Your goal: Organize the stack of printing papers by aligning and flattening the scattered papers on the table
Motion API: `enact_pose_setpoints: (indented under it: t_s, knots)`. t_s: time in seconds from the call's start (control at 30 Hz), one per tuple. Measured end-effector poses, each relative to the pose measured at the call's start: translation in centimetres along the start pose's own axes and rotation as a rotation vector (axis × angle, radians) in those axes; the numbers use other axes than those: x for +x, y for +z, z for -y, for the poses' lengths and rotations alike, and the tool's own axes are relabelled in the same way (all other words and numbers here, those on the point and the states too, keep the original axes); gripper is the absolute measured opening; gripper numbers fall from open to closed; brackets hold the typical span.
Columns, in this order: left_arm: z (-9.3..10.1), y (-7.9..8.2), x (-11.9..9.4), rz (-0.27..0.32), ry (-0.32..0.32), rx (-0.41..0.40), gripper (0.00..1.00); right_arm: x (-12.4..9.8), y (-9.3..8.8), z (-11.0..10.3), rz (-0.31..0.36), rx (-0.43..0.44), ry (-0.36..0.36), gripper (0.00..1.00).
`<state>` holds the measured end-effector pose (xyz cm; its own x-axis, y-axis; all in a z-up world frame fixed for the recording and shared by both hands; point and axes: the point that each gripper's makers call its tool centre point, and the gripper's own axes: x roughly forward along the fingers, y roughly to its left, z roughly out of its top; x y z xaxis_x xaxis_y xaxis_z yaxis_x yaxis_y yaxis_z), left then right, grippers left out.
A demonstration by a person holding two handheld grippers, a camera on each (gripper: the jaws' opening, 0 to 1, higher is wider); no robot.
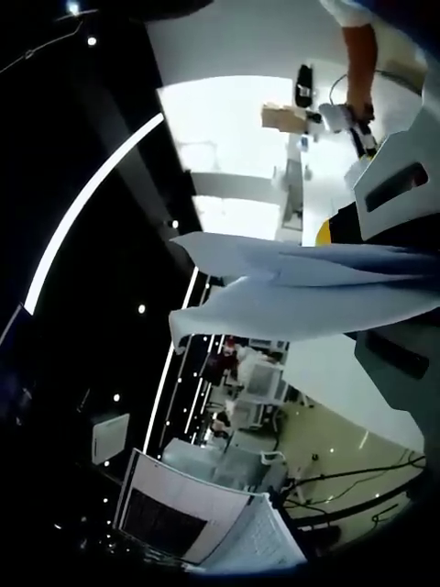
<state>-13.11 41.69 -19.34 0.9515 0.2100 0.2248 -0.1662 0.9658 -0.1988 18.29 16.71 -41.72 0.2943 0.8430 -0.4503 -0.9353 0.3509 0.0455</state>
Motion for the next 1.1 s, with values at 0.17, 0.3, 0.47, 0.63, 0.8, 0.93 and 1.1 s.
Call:
enact_pose_setpoints:
  t_s: [0.17,0.3,0.47,0.63,0.8,0.93,1.1]
  knots:
    - [0.0,0.0,0.0,0.0,0.0,0.001,0.06,0.2,-0.1,0.7,0.015,0.019,0.005,0.2]
    - [-0.3,-0.1,0.1,-0.001,0.006,0.001,0.06,0.1,-0.1,1.2,0.05,0.065,0.024,0.13]
    - [-0.6,-0.6,0.4,-0.014,0.011,-0.001,0.06,-0.1,-0.2,1.3,0.054,0.071,0.039,0.07]
    - [-0.9,-1.2,0.8,-0.026,0.017,-0.005,0.06,-0.4,-0.2,1.0,0.09,0.024,0.094,0.0]
    - [-0.8,-1.8,1.3,-0.043,0.013,-0.009,0.06,-0.6,-0.1,0.6,0.095,-0.007,0.103,0.0]
    - [-0.5,-2.1,1.7,-0.051,0.009,-0.013,0.06,-0.8,-0.1,0.5,0.098,0.039,0.109,0.0]
    - [0.0,-2.4,1.9,-0.059,0.005,-0.014,0.06,-1.3,-0.2,1.1,0.085,0.257,0.083,0.0]
